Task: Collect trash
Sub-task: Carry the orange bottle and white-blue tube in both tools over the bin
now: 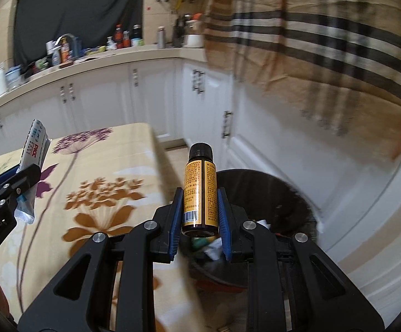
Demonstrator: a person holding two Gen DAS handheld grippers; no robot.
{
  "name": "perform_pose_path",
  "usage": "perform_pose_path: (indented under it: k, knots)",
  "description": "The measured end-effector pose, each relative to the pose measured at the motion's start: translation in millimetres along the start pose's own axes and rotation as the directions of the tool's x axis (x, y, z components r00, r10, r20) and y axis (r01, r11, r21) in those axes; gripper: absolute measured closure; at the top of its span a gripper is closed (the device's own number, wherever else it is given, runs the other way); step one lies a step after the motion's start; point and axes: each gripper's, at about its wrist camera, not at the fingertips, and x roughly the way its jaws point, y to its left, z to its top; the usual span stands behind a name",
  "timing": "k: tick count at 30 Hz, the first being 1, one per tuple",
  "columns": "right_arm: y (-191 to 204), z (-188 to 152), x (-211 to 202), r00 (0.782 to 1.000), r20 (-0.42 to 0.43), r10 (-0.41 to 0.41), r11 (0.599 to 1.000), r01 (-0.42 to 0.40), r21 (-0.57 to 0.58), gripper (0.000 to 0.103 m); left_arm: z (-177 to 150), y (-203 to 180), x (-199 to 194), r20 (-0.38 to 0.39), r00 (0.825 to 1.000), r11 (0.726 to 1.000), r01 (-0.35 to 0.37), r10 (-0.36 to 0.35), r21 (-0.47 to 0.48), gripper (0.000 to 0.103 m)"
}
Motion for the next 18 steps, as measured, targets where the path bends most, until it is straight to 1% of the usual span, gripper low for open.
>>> perform_pose_path:
  k: [3,9,18]
  knots:
    - [-14.8,0.4,2.2,0.999,0.004,-0.034,0.999,0.034,0.017,0.080,4.6,-19.9,9.6,0.009,0.999,0.999,0.034,-0.034,0.034,0.076]
    - [-36.0,-1.3,11.1,0.996,-0.003,-0.084,0.996,0.084,0.042,0.080,8.6,-53.3,33.1,-0.004,0.996,0.993,0.086,-0.086,0.078,0.076]
    - [-62.8,3.6,31.6,0.990,0.000,-0.143,0.987,0.143,0.073,0.080,20.7,-88.0,62.9,0.001,0.992,0.985,0.126,-0.128,0.118,0.076]
